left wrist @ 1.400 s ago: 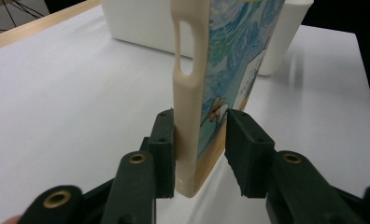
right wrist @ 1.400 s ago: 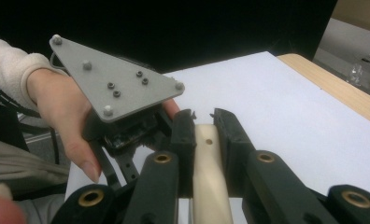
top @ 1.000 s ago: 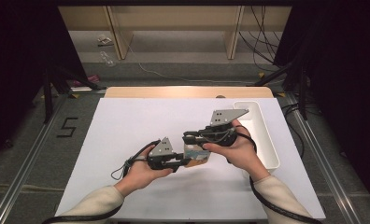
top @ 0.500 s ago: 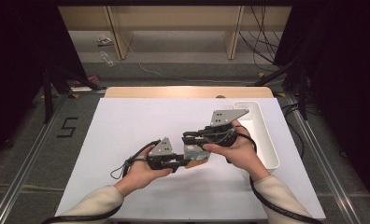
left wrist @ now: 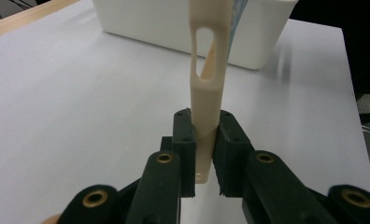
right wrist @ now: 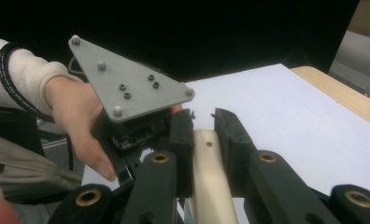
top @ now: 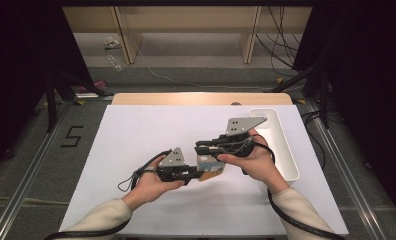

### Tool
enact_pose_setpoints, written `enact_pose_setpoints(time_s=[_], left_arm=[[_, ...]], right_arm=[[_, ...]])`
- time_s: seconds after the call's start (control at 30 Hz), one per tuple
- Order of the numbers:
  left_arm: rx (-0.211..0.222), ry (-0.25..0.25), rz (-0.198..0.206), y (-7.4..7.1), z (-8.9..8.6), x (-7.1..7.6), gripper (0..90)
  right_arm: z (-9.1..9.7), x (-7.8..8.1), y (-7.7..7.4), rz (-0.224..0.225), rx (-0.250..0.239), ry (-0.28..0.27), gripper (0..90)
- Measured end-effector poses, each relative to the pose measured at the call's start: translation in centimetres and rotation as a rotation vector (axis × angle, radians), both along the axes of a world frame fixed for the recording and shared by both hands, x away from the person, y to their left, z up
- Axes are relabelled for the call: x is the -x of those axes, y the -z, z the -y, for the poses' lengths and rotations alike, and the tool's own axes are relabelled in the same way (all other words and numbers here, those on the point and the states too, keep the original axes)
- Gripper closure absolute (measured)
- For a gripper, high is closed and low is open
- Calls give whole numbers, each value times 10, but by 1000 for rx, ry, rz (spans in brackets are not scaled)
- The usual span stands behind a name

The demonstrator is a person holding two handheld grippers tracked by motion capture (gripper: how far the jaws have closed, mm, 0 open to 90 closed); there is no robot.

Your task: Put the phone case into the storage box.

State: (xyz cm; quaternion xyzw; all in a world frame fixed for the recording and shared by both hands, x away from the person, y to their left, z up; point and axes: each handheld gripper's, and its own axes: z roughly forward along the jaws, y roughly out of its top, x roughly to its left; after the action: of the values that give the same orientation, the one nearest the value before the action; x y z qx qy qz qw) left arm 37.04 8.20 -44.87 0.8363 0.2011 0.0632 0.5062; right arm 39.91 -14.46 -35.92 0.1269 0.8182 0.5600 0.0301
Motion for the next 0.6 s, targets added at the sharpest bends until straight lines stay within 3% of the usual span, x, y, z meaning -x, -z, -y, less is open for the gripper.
enact_pose_setpoints(time_s=[0.37,0.5,0.6], left_arm=[[0,2,-6,0,0,0,798],[2,-1,-7,-1,0,0,798],[6,-13,-7,-2,-1,0,799]], right_arm=[[0,-1,1,5,-5,4,761],[1,-2,1,12,-6,18,665],[1,-4,3,22,-21,57,516]])
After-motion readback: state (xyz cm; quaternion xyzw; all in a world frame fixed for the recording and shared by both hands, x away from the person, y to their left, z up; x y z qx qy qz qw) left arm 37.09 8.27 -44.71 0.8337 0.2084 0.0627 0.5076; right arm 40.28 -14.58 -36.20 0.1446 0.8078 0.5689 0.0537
